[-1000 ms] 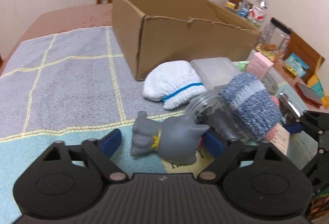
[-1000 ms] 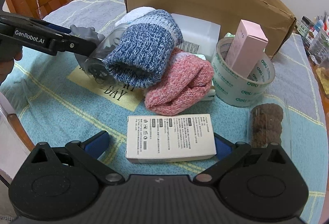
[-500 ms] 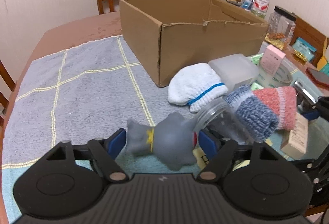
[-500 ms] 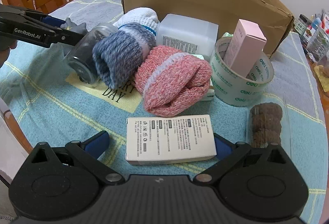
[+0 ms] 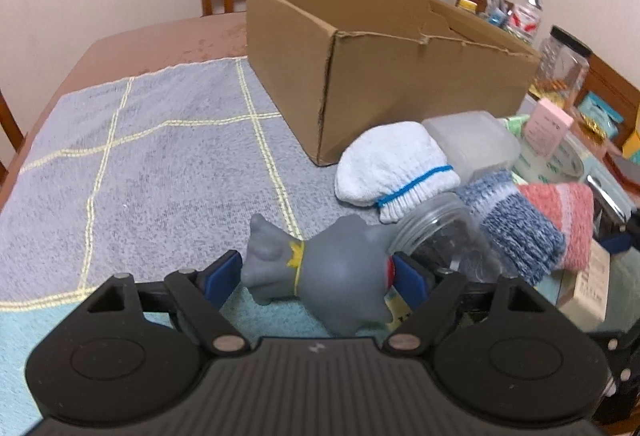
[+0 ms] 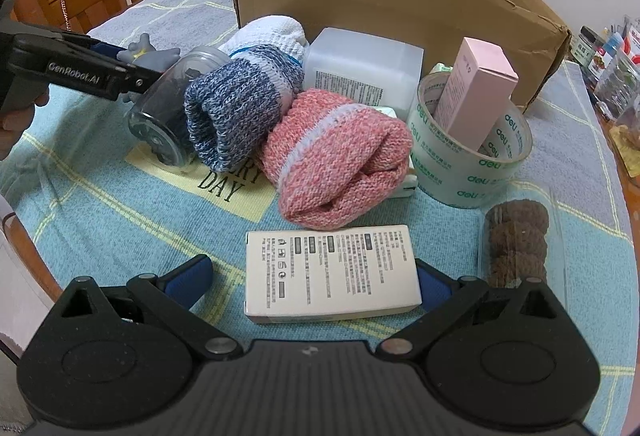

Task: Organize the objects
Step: 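Grasp the grey rubber toy with left tool while right tool grips the white carton, then carry both items over the box while left tool drops the grey toy inside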

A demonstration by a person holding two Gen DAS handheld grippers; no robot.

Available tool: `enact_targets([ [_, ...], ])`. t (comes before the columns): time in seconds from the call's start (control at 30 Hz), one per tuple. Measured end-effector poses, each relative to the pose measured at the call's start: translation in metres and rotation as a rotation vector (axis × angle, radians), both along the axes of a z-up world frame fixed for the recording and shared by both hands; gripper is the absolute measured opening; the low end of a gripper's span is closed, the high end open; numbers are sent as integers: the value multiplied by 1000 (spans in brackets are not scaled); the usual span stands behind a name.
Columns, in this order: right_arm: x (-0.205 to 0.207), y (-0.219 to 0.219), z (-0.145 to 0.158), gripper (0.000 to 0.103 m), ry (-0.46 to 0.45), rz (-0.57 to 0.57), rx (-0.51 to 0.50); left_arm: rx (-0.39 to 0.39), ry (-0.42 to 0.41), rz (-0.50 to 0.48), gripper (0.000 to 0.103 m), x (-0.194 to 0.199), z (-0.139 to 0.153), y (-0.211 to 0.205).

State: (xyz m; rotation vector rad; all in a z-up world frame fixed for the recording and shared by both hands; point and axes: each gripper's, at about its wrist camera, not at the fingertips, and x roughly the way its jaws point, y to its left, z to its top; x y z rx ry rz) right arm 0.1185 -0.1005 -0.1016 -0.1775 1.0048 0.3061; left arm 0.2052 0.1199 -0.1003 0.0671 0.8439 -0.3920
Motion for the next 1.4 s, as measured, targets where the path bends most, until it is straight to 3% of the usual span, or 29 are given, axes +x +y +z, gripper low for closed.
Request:
enact_targets([
  [0.4,-3,-1,7,102,26,-12,-16,-1,0,18,79,3,-2,-4],
  [0.63,-2,-4,12,84,37,-18,-14,20,5,5,73,3,1,-7],
  [0.83,-1,-10,18,83,61,-50,-13,16,38,23,72,5,7,-5],
  [1.1,1,-21,41,83,76,-62,-17,65,38,-2,72,6,40,-4],
  [1.4,19,-35,89,83,21,-52,-2,97,-12,-63,72,17,94,-16],
])
